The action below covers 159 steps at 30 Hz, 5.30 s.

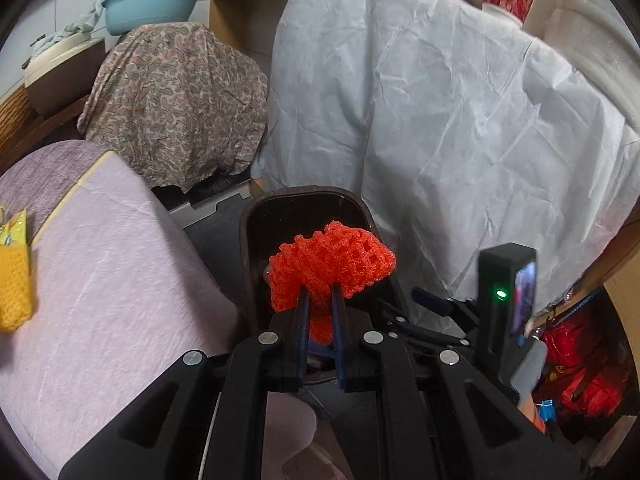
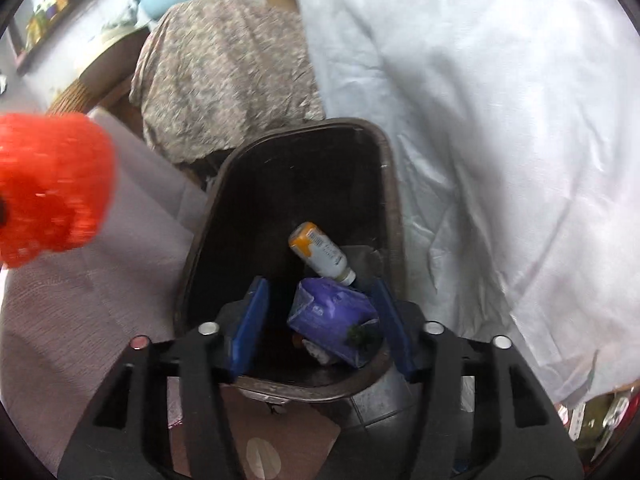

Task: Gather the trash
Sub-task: 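Carry the orange net and green vegetable to the bin and release both, then move both tools back over the table toward the snack wrapper, then grasp the blue snack wrapper with the left tool while the right tool grasps the yellow net, then carry the wrapper and yellow net to the bin and release both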

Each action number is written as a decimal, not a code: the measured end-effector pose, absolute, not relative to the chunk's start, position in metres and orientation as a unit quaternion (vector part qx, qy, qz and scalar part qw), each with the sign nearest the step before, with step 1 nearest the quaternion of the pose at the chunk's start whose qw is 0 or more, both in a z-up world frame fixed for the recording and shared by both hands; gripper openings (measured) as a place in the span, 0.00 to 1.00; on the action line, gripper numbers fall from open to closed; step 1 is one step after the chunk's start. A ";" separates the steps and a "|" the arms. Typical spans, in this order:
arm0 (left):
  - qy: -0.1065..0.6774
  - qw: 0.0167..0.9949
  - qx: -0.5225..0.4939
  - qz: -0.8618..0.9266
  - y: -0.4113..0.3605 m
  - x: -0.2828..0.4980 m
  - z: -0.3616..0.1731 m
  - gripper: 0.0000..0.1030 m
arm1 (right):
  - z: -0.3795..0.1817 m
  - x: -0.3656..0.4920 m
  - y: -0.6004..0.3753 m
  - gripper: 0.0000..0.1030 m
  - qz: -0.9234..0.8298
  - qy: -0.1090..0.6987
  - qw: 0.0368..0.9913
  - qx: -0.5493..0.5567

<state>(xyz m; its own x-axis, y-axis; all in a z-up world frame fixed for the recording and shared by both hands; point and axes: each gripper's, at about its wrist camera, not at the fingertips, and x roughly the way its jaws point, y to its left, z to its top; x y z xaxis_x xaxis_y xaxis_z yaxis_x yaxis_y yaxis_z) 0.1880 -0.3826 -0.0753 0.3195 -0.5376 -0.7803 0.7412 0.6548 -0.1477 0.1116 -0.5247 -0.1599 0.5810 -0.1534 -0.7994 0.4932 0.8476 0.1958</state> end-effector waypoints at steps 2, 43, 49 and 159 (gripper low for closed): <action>0.432 0.801 0.124 -0.396 -0.394 0.191 -0.083 0.11 | -0.161 0.105 -0.529 0.55 -0.197 0.413 0.864 0.208; 0.300 0.935 0.027 -0.190 -0.168 0.178 -0.016 0.87 | -0.078 0.113 -0.422 0.71 -0.088 0.370 0.916 0.124; 0.341 0.920 -0.105 -0.159 -0.097 0.209 -0.019 0.82 | -0.066 0.119 -0.398 0.71 -0.072 0.368 0.922 0.101; 0.434 0.802 0.035 -0.409 -0.393 0.191 -0.079 0.04 | -0.171 0.098 -0.530 0.47 -0.235 0.404 0.861 0.202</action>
<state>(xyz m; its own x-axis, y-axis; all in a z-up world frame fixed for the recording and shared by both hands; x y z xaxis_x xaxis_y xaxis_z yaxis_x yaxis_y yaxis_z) 0.1906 -0.3926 -0.0792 0.2890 -0.6256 -0.7247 0.6870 0.6627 -0.2981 0.0982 -0.5302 -0.1709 0.5632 -0.2406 -0.7905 0.5670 0.8085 0.1579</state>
